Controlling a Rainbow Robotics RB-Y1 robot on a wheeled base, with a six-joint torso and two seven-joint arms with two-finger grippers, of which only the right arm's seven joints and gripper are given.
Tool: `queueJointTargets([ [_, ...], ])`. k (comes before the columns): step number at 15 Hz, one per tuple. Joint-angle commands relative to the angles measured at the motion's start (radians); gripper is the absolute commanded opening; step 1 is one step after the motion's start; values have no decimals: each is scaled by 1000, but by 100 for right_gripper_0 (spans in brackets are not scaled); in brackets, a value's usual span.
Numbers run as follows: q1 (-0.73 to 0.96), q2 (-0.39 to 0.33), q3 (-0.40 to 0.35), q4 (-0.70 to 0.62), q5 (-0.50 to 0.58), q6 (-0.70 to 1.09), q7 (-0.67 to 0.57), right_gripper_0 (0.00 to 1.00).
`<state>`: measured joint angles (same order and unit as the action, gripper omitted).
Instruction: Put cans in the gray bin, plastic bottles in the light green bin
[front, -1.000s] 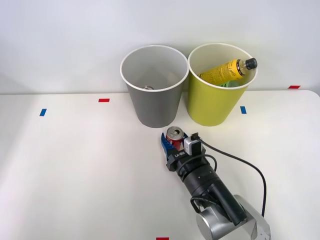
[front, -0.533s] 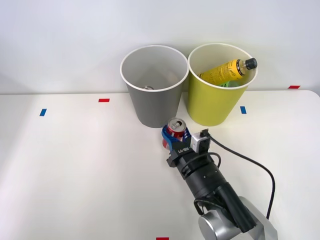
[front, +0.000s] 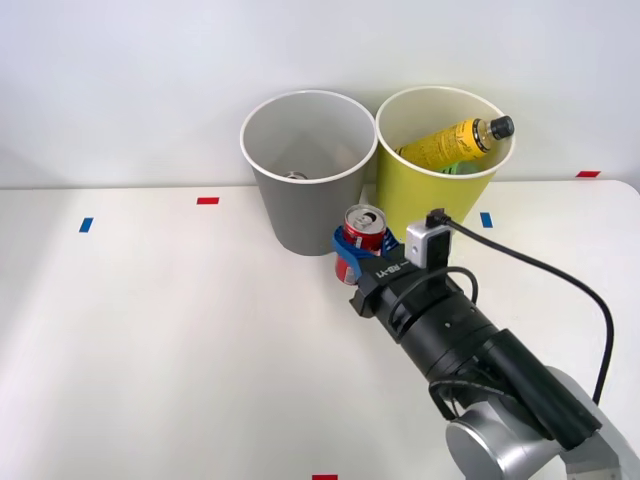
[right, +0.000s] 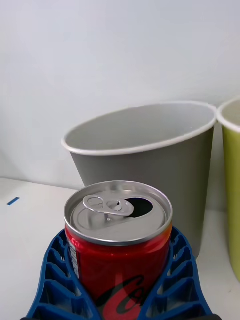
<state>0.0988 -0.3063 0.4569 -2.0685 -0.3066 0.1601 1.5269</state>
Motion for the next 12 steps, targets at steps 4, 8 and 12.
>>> queueJointTargets([
  [4, -114, 35, -67, -154, -62, 208, -56, 5],
  [8, -268, 145, -136, -156, -75, 361, -73, 5],
  [12, -412, 200, -155, 11, -63, 306, -79, 5],
])
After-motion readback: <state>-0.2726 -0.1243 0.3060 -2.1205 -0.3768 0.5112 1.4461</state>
